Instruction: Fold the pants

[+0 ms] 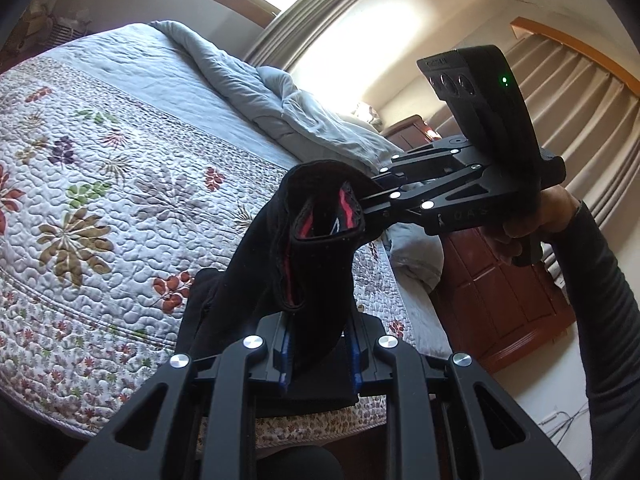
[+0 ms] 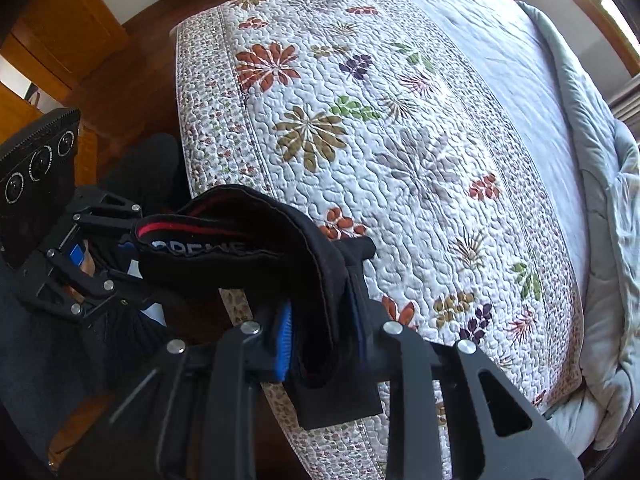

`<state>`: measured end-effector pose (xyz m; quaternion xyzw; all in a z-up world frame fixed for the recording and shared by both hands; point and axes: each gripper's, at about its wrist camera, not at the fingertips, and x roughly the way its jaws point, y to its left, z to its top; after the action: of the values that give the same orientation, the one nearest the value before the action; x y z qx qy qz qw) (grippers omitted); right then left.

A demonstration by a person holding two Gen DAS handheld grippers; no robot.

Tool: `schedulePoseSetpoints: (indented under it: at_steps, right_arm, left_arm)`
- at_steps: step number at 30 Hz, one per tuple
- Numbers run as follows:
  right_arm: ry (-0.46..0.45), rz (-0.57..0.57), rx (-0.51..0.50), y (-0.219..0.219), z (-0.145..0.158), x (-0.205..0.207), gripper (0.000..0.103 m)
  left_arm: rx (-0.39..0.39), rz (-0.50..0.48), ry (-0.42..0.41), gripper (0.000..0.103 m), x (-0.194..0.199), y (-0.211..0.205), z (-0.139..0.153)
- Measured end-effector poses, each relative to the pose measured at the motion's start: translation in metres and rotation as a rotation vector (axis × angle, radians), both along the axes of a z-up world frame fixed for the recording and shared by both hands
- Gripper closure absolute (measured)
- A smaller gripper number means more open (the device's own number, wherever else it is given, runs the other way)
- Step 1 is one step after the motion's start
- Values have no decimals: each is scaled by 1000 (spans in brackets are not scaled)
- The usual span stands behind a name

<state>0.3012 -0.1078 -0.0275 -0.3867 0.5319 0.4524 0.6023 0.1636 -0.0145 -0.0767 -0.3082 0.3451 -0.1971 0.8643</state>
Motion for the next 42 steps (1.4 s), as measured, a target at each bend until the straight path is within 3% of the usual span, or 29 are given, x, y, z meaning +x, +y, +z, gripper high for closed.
schedulePoseSetpoints:
  at_steps: [18,28,42]
  right_arm:
    - [-98,9,10,-57,-12,-4,81]
    - [-213,59,5,-89,-22,-14,86]
    - [-241,28,-4,-139,-48,-16,88]
  left_arm:
    - [51,-98,-2,82,13,-56,-6]
    - [92,-147,-4,82,19,-89,-16]
    - [141,-229,15,82,30,-147,-43]
